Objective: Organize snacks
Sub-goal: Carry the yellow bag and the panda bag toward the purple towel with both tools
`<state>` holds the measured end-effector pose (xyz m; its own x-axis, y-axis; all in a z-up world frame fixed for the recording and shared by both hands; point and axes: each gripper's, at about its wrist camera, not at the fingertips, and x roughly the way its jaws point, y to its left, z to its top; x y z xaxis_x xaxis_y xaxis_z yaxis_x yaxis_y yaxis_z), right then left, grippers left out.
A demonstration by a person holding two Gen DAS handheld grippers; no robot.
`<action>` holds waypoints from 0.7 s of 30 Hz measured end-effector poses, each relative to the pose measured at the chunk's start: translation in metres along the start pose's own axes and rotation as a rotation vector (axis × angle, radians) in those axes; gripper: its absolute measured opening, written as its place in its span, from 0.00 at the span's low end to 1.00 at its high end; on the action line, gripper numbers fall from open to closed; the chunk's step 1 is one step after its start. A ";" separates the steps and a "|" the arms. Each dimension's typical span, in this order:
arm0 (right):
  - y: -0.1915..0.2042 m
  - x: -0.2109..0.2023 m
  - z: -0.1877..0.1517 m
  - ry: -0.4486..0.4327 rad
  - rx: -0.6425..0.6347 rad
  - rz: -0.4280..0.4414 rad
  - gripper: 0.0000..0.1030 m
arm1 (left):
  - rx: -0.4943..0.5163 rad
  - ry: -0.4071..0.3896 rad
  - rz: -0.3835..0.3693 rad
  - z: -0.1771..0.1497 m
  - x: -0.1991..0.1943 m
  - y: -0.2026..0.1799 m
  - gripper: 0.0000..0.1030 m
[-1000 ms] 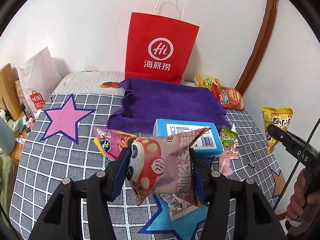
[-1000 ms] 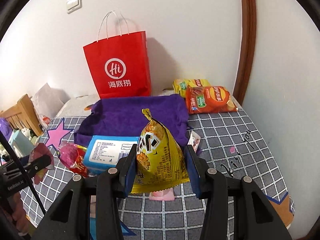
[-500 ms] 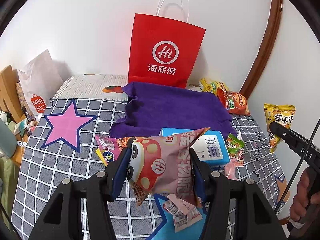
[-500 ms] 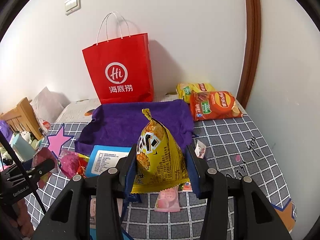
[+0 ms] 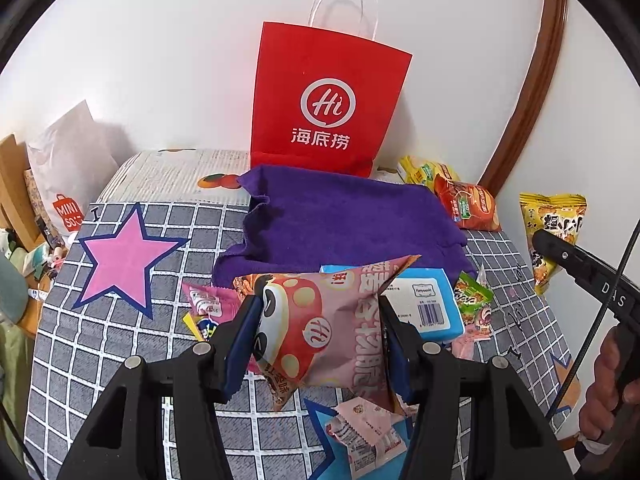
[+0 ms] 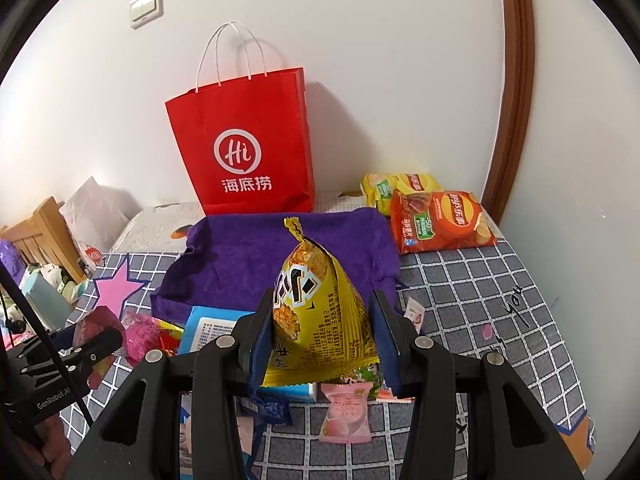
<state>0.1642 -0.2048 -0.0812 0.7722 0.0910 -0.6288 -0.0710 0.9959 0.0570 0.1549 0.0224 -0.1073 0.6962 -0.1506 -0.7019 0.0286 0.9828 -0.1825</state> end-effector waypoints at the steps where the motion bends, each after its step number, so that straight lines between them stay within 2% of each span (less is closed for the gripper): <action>1: 0.000 0.001 0.001 0.000 0.000 -0.001 0.44 | 0.000 0.001 0.000 0.001 0.001 0.000 0.53; 21: -0.006 0.027 0.008 0.009 -0.008 0.000 0.44 | -0.001 0.041 0.004 0.006 0.029 -0.004 0.53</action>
<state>0.1907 -0.2086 -0.0929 0.7666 0.0914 -0.6356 -0.0764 0.9958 0.0511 0.1795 0.0150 -0.1230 0.6666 -0.1508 -0.7300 0.0248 0.9833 -0.1804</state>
